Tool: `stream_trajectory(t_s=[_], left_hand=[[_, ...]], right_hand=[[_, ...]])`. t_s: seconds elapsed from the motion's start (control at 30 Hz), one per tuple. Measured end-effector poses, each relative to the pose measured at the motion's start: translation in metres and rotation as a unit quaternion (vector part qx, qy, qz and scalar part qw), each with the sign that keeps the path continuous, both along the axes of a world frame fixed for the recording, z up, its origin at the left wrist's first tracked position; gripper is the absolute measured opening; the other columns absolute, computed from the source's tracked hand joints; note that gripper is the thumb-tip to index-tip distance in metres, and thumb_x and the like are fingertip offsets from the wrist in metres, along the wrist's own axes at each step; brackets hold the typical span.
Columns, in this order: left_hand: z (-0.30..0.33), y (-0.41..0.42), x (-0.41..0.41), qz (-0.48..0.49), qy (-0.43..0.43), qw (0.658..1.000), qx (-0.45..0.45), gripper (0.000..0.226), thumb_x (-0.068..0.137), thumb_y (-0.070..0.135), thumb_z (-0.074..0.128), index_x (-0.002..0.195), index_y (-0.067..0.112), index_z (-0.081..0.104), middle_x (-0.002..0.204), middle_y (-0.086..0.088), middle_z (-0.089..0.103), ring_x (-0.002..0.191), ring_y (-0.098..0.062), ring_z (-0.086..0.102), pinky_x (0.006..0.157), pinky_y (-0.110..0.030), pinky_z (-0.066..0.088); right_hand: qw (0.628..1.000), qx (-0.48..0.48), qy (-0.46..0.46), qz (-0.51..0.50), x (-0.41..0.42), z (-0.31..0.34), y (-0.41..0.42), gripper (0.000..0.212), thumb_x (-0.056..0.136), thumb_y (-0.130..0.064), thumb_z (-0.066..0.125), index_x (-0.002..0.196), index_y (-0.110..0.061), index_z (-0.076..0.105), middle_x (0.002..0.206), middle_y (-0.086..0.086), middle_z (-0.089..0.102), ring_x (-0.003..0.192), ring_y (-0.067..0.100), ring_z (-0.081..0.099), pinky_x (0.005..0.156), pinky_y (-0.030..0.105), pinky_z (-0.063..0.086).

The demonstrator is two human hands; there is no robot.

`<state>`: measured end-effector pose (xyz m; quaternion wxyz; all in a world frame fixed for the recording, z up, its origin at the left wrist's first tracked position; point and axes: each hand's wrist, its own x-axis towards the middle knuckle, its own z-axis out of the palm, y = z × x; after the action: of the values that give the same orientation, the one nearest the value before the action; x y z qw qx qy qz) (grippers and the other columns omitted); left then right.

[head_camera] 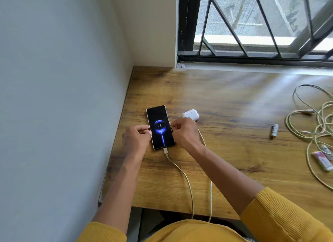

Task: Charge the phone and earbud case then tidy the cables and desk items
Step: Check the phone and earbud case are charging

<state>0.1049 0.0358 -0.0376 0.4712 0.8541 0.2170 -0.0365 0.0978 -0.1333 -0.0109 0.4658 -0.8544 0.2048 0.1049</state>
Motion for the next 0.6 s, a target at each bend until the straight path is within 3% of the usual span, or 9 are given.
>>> stream_trajectory(t_s=[0.1,0.17,0.23,0.33,0.47,0.6], left_hand=[[0.006,-0.007,-0.004,-0.001,-0.027,0.998,0.049,0.026,0.091,0.01,0.079,0.114,0.022,0.08,0.086,0.016,0.073,0.083,-0.002,0.071,0.08,-0.023,0.06],[0.013,-0.015,-0.005,-0.017,-0.065,0.995,0.069,0.031,0.091,0.011,0.08,0.12,0.022,0.077,0.091,0.016,0.072,0.083,0.0,0.068,0.078,-0.016,0.055],[0.02,-0.027,-0.004,-0.051,-0.095,0.992,0.071,0.035,0.092,0.013,0.08,0.126,0.021,0.074,0.101,0.012,0.073,0.086,-0.003,0.068,0.084,-0.021,0.058],[0.027,-0.05,0.0,-0.118,-0.115,0.982,0.088,0.034,0.094,0.019,0.079,0.127,0.022,0.072,0.115,0.007,0.071,0.094,-0.007,0.066,0.096,-0.034,0.056],[0.029,-0.081,0.007,-0.21,-0.128,0.958,0.144,0.037,0.096,0.023,0.076,0.132,0.021,0.071,0.124,0.005,0.069,0.116,-0.015,0.062,0.108,-0.029,0.044],[0.026,-0.108,0.015,-0.267,-0.107,0.937,0.199,0.052,0.092,0.025,0.079,0.142,0.018,0.064,0.138,-0.002,0.065,0.129,-0.026,0.052,0.11,-0.037,0.042]], right_hand=[[0.997,0.014,-0.075,-0.017,-0.007,-0.002,-0.007,0.023,0.093,-0.001,0.059,0.101,-0.006,0.08,0.093,0.01,0.078,0.093,0.026,0.072,0.087,0.043,0.06],[0.992,0.033,-0.117,-0.047,-0.011,-0.001,-0.014,0.023,0.096,-0.004,0.061,0.104,-0.011,0.082,0.093,0.0,0.079,0.089,0.014,0.072,0.086,0.032,0.059],[0.987,0.016,-0.149,-0.065,-0.013,0.001,-0.024,0.023,0.095,-0.006,0.062,0.103,-0.016,0.081,0.092,-0.006,0.077,0.085,0.008,0.07,0.081,0.025,0.056],[0.985,-0.034,-0.144,-0.086,-0.01,0.002,-0.041,0.027,0.091,-0.006,0.06,0.107,-0.019,0.078,0.102,-0.003,0.074,0.09,0.014,0.068,0.084,0.03,0.053],[0.987,-0.039,-0.12,-0.097,-0.002,0.002,-0.065,0.032,0.088,-0.004,0.062,0.115,-0.015,0.075,0.115,0.006,0.067,0.097,0.021,0.067,0.088,0.035,0.053],[0.99,-0.033,-0.104,-0.092,0.006,0.001,-0.079,0.037,0.083,-0.008,0.071,0.12,-0.016,0.074,0.118,0.004,0.068,0.098,0.018,0.065,0.084,0.031,0.051]])
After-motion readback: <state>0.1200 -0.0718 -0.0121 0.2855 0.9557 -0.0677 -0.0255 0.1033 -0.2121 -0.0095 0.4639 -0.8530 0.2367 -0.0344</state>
